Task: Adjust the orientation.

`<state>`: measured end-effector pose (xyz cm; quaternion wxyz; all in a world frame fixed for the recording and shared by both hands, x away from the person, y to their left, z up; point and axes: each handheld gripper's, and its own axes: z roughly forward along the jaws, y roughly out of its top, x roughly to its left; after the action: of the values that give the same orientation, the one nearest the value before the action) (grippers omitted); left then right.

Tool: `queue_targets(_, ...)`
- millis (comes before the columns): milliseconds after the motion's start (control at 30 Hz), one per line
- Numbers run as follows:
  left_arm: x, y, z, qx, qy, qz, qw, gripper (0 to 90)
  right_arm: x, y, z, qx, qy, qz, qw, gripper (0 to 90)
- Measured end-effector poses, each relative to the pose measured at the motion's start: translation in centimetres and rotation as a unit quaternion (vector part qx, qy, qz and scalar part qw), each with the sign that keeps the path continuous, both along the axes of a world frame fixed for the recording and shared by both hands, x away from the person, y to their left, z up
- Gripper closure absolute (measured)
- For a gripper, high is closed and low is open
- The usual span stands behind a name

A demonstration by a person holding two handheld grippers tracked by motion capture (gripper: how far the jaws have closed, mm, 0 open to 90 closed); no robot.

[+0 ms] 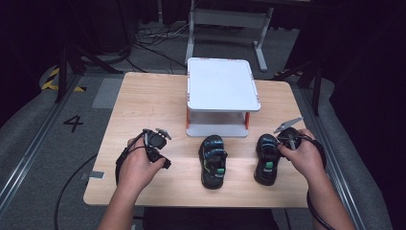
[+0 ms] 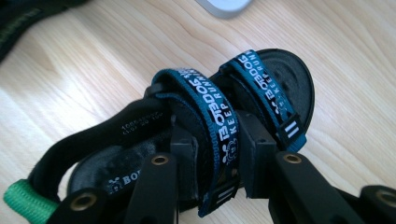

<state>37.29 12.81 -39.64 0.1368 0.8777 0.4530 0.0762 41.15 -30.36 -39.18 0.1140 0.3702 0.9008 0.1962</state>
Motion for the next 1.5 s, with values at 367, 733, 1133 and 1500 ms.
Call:
queue_targets(367, -1.6, 1.8, 0.1, -0.001, -0.004, 0.025, 0.9997, 29.0, -0.6, 6.3, 0.9, 0.029, 0.004, 0.11, 0.9935, 71.1)
queue_targets(733, -1.9, 2.2, 0.0, -0.002, -0.003, 0.027, 0.9996, 29.0, -0.4, 9.9, -0.3, 0.028, -0.024, 0.133, 0.9904, 70.6)
queue_targets(1133, -1.1, 2.0, 0.2, -0.008, 0.004, 0.019, 0.9998, 28.4, -0.2, 9.6, -0.8, 0.06, -0.01, 0.108, 0.9923, 56.7)
queue_targets(1500, 0.6, 1.4, 0.8, 0.004, 0.011, 0.001, 0.9999, 25.6, -2.5, 9.1, 2.5, 0.085, -0.013, 0.049, 0.9951, 39.3)
